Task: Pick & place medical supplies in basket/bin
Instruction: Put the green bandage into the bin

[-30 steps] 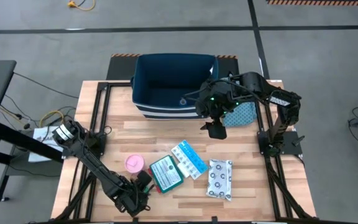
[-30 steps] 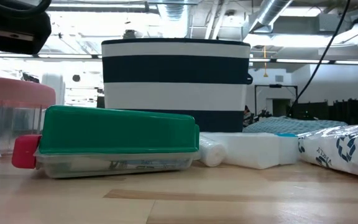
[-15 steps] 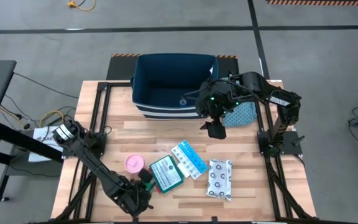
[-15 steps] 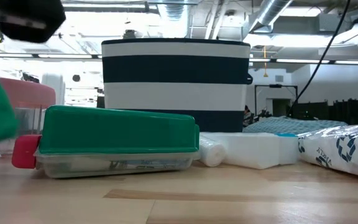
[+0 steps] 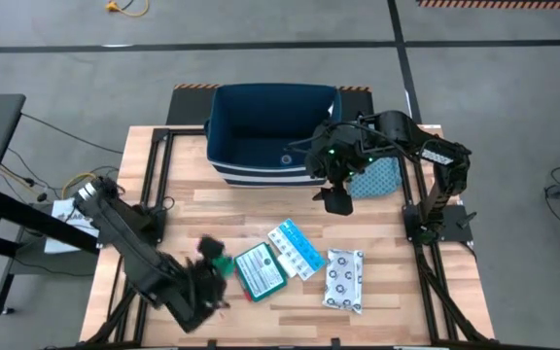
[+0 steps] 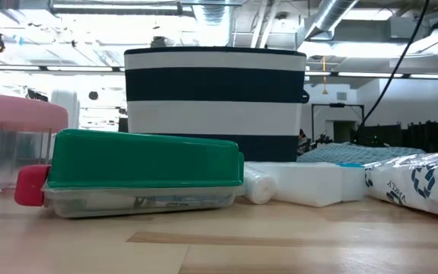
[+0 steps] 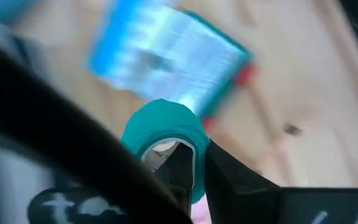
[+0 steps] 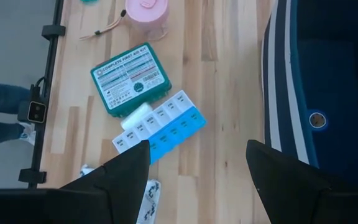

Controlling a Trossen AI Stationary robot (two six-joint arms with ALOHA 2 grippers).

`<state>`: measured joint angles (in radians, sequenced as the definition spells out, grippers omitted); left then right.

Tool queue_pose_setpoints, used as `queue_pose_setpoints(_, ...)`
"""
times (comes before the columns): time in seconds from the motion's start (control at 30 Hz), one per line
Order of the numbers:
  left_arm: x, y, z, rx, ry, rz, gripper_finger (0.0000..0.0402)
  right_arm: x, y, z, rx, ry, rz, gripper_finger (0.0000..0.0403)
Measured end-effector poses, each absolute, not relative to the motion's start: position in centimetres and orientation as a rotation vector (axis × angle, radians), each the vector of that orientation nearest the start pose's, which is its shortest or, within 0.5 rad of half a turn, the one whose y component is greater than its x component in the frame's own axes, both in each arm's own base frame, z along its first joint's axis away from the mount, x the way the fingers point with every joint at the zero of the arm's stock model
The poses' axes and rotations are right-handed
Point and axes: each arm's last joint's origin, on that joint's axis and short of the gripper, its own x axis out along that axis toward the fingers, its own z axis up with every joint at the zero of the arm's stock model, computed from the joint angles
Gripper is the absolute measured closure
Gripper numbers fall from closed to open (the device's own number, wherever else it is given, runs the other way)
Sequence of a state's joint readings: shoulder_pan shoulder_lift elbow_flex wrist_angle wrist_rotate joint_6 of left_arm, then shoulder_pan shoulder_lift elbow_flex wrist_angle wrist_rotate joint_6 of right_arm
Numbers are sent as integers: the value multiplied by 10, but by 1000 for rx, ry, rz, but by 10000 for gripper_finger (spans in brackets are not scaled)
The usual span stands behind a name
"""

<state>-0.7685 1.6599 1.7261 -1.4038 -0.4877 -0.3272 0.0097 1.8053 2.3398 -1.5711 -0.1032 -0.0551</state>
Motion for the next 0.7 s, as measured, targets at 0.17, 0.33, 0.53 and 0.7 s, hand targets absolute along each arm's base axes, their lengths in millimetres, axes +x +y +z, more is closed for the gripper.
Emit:
queue_pose_setpoints(0.17,211,-150,426,439,843,242,396,311,4,454,-23,1031,140,143)
queue_pose_setpoints(0.33,190,-80,478,363,685,462,396,311,-1,454,-61,1030,127,143)
queue_pose_setpoints(0.53,177,-6,514,379,608,516,396,311,-14,454,-173,1034,65,143)
queue_pose_setpoints(0.7,177,46,522,400,583,384,395,311,-31,455,-182,1021,33,143)
